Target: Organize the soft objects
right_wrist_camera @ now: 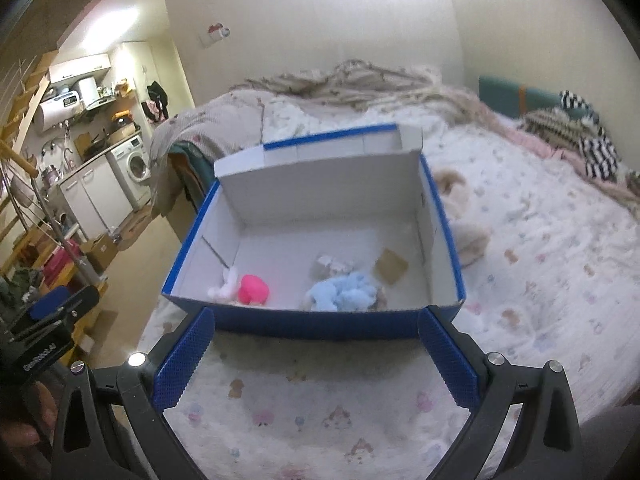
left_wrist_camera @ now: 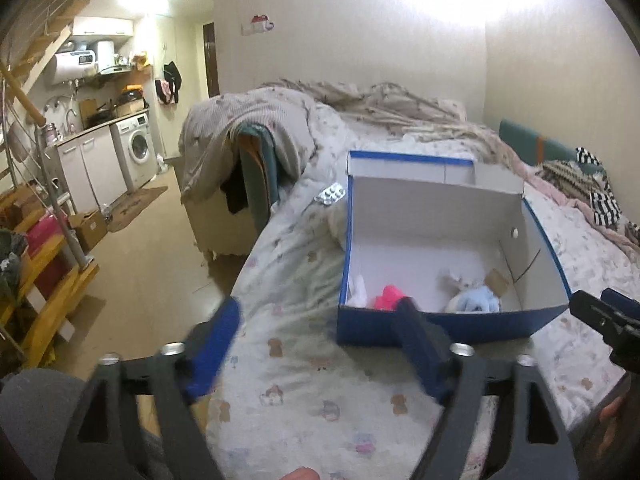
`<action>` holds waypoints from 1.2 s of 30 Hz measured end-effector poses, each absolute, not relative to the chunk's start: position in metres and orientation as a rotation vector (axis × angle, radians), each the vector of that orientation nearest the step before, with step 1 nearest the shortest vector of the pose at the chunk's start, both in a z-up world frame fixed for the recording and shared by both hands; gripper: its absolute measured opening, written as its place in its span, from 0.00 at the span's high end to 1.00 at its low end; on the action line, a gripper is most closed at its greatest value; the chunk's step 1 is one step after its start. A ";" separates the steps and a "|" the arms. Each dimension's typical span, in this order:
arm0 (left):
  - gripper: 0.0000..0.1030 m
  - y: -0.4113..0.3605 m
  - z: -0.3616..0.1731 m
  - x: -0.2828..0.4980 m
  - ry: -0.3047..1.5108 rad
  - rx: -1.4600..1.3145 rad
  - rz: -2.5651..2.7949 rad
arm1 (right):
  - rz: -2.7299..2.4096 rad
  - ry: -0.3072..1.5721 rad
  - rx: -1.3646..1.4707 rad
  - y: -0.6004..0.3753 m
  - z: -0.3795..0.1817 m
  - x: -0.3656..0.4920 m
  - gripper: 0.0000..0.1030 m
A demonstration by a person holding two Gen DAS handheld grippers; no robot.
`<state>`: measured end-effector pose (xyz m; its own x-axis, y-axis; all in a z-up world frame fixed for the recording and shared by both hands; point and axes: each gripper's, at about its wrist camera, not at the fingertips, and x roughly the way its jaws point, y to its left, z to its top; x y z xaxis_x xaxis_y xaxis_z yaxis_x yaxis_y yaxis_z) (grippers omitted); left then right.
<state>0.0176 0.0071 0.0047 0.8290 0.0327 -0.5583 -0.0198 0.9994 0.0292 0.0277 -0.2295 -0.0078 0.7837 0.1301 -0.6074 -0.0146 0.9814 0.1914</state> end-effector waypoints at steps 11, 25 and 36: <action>0.07 0.003 0.003 0.020 0.609 0.003 -0.015 | 0.059 0.660 0.128 -0.222 -0.011 0.030 0.00; 0.07 0.002 0.006 0.017 0.594 0.016 -0.022 | 0.049 0.660 0.119 -0.221 -0.012 0.030 0.00; 0.07 0.001 0.005 0.017 0.595 0.017 -0.021 | 0.048 0.660 0.123 -0.223 -0.013 0.031 0.00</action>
